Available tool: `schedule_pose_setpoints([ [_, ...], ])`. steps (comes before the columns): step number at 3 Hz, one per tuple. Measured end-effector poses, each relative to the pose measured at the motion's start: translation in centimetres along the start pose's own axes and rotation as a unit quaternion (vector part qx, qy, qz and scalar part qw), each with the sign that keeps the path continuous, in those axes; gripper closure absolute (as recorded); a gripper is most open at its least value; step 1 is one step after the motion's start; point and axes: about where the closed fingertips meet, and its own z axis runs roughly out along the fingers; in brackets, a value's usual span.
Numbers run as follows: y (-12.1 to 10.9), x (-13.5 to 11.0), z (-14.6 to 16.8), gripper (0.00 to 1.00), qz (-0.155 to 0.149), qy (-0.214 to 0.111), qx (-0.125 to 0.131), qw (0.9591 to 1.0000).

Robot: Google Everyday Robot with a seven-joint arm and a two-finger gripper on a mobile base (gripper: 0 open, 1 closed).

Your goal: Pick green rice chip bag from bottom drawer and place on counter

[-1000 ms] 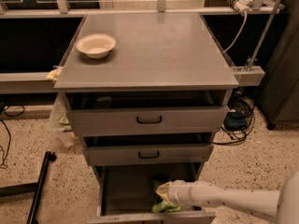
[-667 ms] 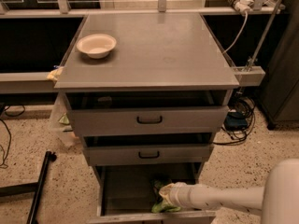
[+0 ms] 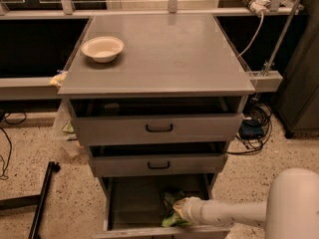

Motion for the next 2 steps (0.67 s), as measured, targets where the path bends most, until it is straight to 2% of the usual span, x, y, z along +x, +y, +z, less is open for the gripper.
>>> schedule_pose_setpoints([
  [2, -1.18, 1.41, 1.64, 0.22, 0.034, -0.005, 0.012, 0.9993],
])
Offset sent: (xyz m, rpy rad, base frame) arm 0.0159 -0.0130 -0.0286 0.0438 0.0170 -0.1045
